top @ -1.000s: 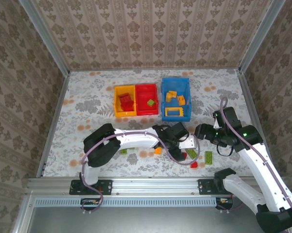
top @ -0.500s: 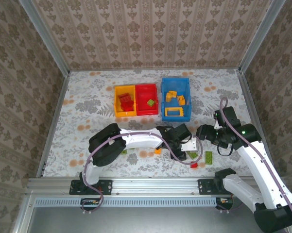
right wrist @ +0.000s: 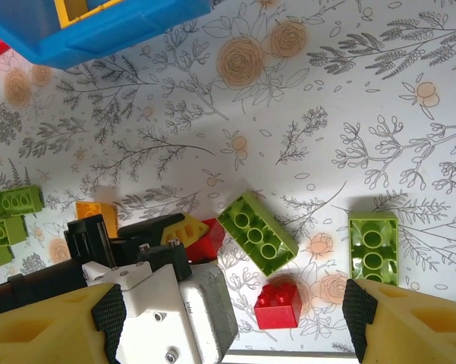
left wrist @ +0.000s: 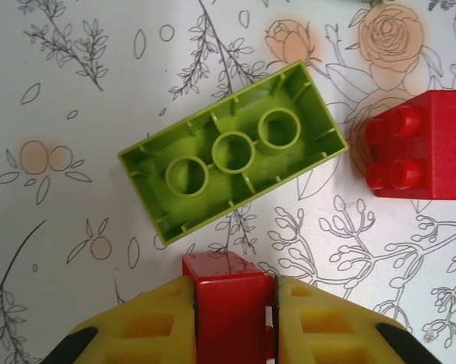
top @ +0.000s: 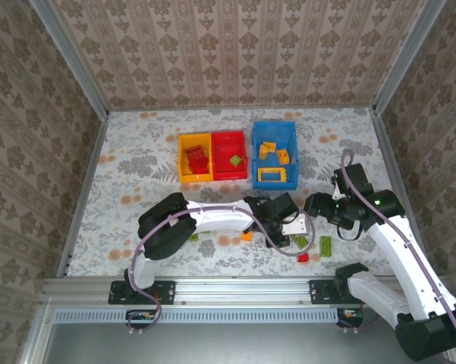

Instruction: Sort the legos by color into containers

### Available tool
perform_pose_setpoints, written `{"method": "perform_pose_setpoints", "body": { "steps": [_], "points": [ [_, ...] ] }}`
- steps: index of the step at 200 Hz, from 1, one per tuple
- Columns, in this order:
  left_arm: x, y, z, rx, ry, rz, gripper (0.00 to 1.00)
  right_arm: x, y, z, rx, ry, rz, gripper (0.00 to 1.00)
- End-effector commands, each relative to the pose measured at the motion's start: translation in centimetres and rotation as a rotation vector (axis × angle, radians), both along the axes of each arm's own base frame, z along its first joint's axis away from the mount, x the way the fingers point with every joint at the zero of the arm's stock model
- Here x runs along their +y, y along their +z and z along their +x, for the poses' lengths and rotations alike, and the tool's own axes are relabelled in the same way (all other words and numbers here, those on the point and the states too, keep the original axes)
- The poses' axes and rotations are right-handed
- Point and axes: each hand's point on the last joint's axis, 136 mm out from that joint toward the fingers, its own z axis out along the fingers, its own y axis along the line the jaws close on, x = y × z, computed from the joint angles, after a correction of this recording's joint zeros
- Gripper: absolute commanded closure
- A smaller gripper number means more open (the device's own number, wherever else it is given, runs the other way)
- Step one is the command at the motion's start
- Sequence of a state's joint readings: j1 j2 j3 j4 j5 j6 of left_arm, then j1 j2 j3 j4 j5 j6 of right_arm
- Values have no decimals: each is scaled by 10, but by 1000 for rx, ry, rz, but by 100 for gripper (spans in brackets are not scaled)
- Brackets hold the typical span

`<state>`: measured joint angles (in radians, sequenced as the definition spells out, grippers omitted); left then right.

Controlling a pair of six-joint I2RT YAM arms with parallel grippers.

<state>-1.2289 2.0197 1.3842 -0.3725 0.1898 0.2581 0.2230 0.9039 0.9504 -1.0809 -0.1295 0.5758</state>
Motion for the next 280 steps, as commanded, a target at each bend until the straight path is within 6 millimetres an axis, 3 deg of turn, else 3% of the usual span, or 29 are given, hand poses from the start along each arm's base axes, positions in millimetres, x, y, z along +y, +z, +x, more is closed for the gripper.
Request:
{"method": "perform_pose_setpoints", "body": {
  "steps": [1,56,82,99,125,152,173,207,222,229,254,280],
  "points": [
    [5,10,9,-34,37,-6,80,17,8,9,-37,42,79,22],
    [17,63,53,-52,177,-116,83,25,13,23,-62,72,105,24],
    [38,88,82,-73,283,-150,83,36,22,35,-102,144,109,25],
    [65,104,110,-103,394,-156,82,55,34,43,-162,232,138,25],
    [123,125,154,-145,612,-159,81,109,56,52,-288,436,217,25],
    [185,138,197,-169,835,-176,81,158,57,58,-315,564,247,24],
    [219,143,227,-139,987,-218,81,183,59,70,-319,597,265,25],
    [244,137,279,-96,1154,-255,81,201,60,86,-309,626,255,25],
    [244,129,297,-74,1195,-254,81,206,63,90,-315,639,253,25],
    [259,126,311,-69,1249,-254,81,207,62,92,-309,639,248,25],
    [261,112,332,-13,1303,-279,80,210,58,99,-299,633,239,25],
    [262,97,340,32,1329,-267,76,206,52,99,-280,611,220,25]
  ]
}}
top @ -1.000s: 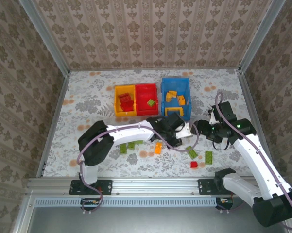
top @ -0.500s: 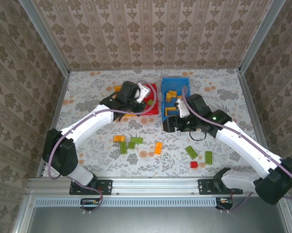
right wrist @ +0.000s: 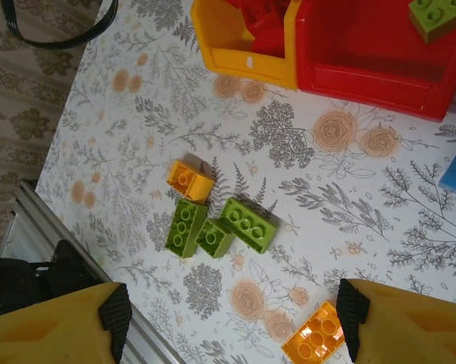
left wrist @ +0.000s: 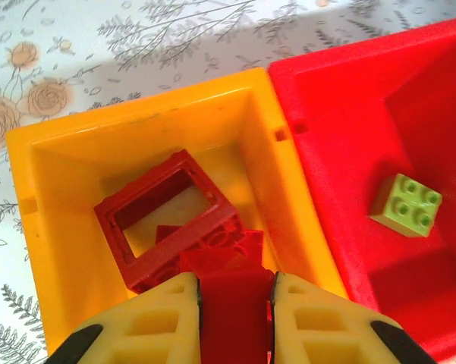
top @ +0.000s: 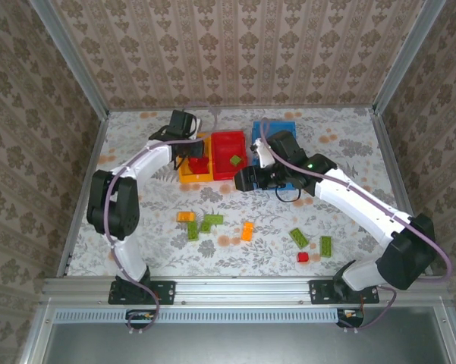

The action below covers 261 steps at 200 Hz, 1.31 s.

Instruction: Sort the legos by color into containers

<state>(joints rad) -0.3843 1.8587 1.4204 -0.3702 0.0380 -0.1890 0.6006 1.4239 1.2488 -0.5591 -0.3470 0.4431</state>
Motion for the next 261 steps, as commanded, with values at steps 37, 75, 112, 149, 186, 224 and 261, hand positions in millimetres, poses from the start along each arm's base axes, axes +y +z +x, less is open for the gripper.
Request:
{"method": "perform_pose_setpoints", "body": {
  "steps": [37,75,112,149,186,224,261],
  "points": [
    [-11,8,10,7,41,-135,65,-16,-12,-1,8,-49,-93,24],
    [-7,24,2,-9,52,-149,48,-64,-39,-19,76,-177,-244,23],
    [-3,52,-15,-50,77,-185,33,-128,-63,-55,194,-346,-390,22],
    [-41,81,-71,-99,-80,-232,27,-165,-96,-97,379,-377,-543,22],
    [-92,87,-163,-127,-310,-309,23,-163,-132,-107,471,-319,-605,21],
    [-107,77,-230,-98,-386,-378,20,-152,-156,-101,541,-255,-648,20],
    [-105,75,-247,-97,-386,-359,20,-155,-175,-106,610,-218,-733,21]
  ]
}}
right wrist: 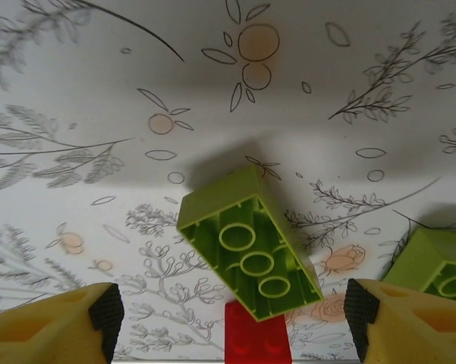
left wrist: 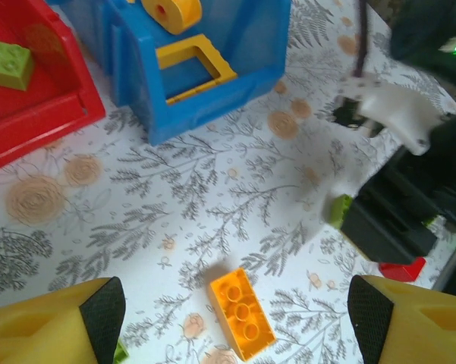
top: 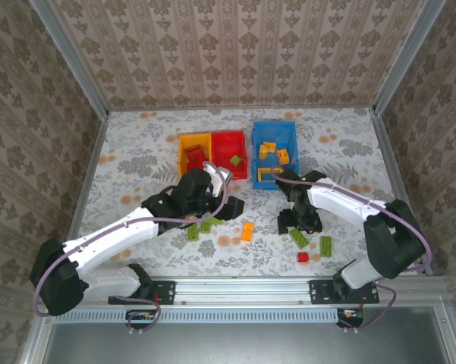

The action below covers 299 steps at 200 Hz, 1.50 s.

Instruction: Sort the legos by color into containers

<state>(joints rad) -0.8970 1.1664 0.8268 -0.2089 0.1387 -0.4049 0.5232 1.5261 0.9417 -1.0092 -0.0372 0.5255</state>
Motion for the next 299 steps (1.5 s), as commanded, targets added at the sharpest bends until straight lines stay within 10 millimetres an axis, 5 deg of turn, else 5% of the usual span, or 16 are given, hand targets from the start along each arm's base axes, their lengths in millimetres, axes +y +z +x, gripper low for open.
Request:
{"method": "perform_pose_setpoints", "body": {
  "steps": [1,90,129,157,195,227,260,299],
  "points": [
    [2,14,2,-25,50,-40,20,1,-4,-1,38,32,-24,21],
    [-8,27,3,-51,34,-56,20,3,-38,-1,82,51,-32,43],
    [-10,39,5,-76,44,-65,20,7,-32,15,-3,68,-19,70],
    [6,62,19,-150,150,-52,20,29,11,53,-173,106,36,76],
    [41,93,38,-269,309,16,21,101,81,120,-377,138,196,77],
    [57,107,47,-333,370,76,21,152,111,186,-493,128,278,77],
    [62,108,47,-341,386,82,21,183,105,247,-539,106,270,76],
    [74,103,40,-335,389,107,21,194,75,287,-516,43,265,72]
  ]
}}
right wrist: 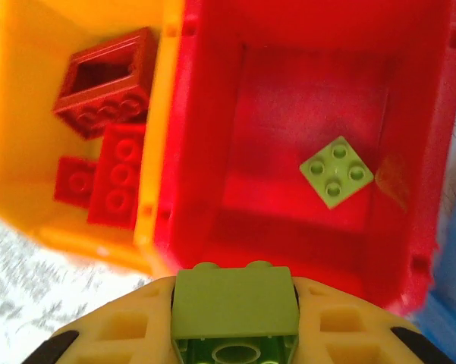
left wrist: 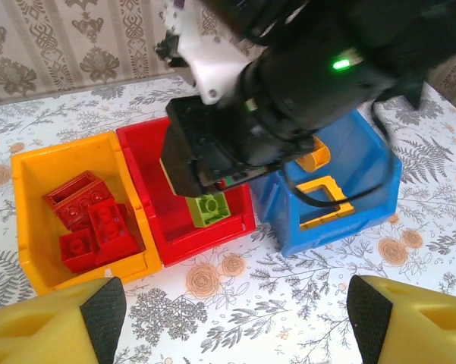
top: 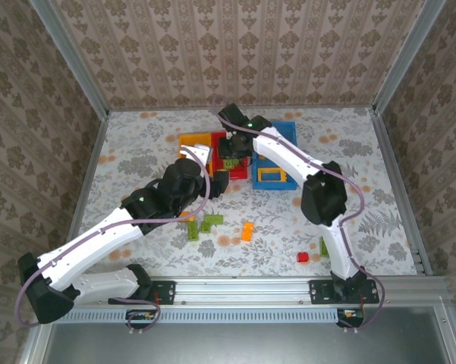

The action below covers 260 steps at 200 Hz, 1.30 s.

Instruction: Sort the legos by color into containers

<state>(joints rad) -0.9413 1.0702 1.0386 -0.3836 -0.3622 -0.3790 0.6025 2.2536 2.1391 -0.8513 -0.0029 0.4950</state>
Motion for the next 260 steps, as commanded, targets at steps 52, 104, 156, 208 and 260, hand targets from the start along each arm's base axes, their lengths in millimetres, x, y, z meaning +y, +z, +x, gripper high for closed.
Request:
{"method": "perform_pose_setpoints", "body": {
  "steps": [52,104,156,208,260],
  "points": [
    [40,-13,-16,24,51,79,21,1,-27,20,81,-42,-29,44],
    [58,-39,-20,128,94,111,21,-1,33,12,-38,-13,-32,41],
    [116,-93,-20,441,361,104,23,-6,85,-36,-257,113,81,42],
    [135,-154,-15,814,689,-100,24,15,55,-152,-216,478,247,37],
    [123,-198,-9,1029,1085,-408,20,17,42,-204,-163,646,312,24]
  ]
}}
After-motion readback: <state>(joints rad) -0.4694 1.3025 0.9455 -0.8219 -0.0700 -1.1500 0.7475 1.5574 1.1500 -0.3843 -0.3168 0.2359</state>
